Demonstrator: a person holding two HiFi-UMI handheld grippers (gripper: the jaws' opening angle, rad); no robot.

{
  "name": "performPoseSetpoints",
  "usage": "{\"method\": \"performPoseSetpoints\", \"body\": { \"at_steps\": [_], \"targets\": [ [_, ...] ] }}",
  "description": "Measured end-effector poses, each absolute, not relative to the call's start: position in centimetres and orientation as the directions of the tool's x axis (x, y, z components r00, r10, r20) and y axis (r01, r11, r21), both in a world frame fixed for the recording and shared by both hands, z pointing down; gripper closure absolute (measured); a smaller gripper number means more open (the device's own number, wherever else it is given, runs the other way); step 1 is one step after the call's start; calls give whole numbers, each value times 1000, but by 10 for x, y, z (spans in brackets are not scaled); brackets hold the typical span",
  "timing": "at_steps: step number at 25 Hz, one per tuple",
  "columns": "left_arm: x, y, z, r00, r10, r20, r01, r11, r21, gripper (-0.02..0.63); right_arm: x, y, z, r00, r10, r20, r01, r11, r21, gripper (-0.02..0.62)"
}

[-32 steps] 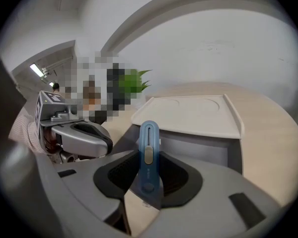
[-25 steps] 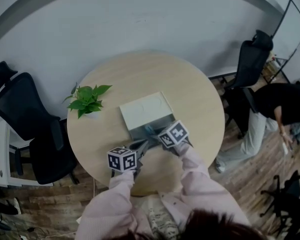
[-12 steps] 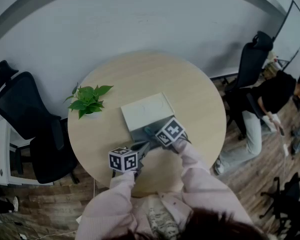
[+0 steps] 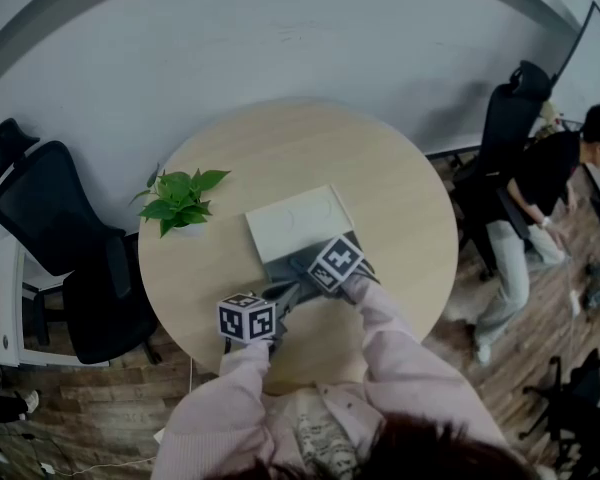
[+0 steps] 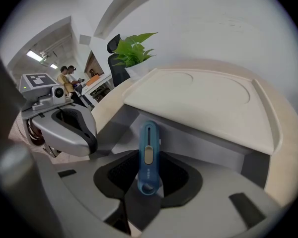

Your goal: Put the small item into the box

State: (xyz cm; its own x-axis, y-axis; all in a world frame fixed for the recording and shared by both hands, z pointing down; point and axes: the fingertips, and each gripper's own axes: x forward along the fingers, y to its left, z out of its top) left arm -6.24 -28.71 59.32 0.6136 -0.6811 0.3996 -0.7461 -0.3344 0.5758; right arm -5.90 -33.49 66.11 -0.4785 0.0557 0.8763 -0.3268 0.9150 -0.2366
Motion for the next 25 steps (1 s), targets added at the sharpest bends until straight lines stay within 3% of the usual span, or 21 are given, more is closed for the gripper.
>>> {"method": "performPoseSetpoints", "body": {
  "at_steps": [25],
  "targets": [
    [-71, -293, 600, 604, -681, 414, -753, -316, 577, 597, -63, -336, 676, -370, 53, 927, -295, 940, -171, 457]
  ]
}}
